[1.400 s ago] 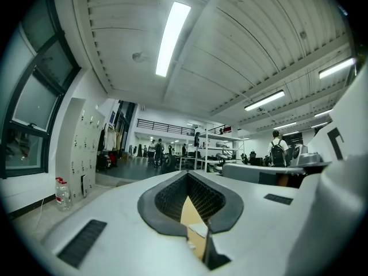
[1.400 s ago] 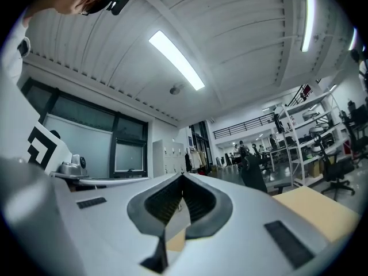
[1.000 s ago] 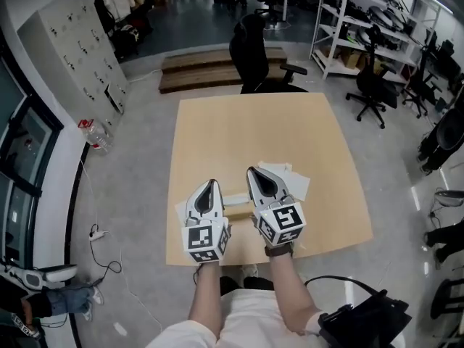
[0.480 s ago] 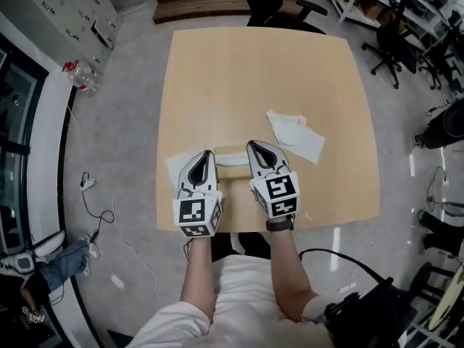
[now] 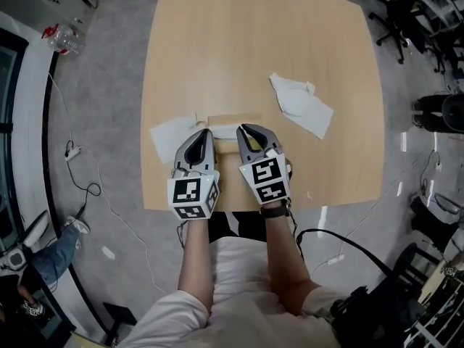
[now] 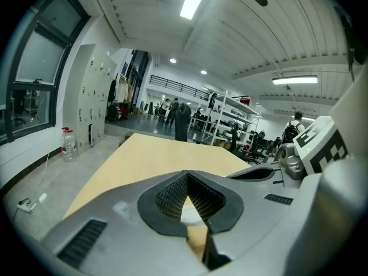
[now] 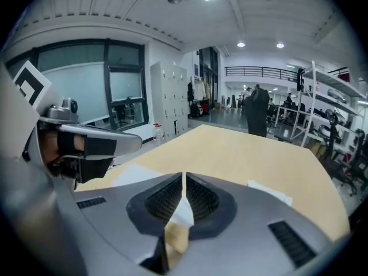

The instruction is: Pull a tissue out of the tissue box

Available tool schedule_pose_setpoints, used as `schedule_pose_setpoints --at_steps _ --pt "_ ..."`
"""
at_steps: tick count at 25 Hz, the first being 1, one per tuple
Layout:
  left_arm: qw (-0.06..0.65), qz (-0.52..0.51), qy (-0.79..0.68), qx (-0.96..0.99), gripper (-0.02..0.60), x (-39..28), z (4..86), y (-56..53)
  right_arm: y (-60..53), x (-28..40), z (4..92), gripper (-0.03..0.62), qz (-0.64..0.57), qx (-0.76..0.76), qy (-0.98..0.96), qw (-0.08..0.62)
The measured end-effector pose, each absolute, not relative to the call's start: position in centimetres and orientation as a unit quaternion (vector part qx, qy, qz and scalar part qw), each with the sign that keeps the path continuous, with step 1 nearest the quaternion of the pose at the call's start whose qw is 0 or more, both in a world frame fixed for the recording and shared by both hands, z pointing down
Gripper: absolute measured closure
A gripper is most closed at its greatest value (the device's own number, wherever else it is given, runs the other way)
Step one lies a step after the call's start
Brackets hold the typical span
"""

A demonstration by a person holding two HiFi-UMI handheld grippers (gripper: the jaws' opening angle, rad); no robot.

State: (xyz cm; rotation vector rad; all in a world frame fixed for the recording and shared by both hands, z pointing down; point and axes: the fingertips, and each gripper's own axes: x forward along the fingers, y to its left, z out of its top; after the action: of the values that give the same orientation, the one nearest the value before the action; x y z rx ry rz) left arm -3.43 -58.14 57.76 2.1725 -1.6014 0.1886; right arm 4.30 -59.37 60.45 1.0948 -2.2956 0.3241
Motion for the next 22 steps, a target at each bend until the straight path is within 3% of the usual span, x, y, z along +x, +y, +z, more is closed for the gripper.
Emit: schedule_pose_setpoints --at_steps 4,8,17,22 --pt "0.228 0.079 -0.574 0.782 0.581 -3.3 59.6 -58.2 -59.3 3.3 62.4 0.572 0.111 0.397 -0.859 0.302" --pt "0.23 0.086 -0.573 0.782 0.581 -3.8 60.3 -58.6 -59.6 2.4 63.5 0.457 0.136 0.39 -0.861 0.297" --pt "0.237 0.097 -0.566 0.784 0.581 -4.0 61.1 -59.4 -59.4 2.5 66.6 0.456 0.078 0.379 -0.831 0.401" --pt "0.241 0.096 -0.562 0.785 0.581 -4.2 61.1 -59.8 -59.2 2.4 67.8 0.458 0.1 0.376 -0.823 0.414"
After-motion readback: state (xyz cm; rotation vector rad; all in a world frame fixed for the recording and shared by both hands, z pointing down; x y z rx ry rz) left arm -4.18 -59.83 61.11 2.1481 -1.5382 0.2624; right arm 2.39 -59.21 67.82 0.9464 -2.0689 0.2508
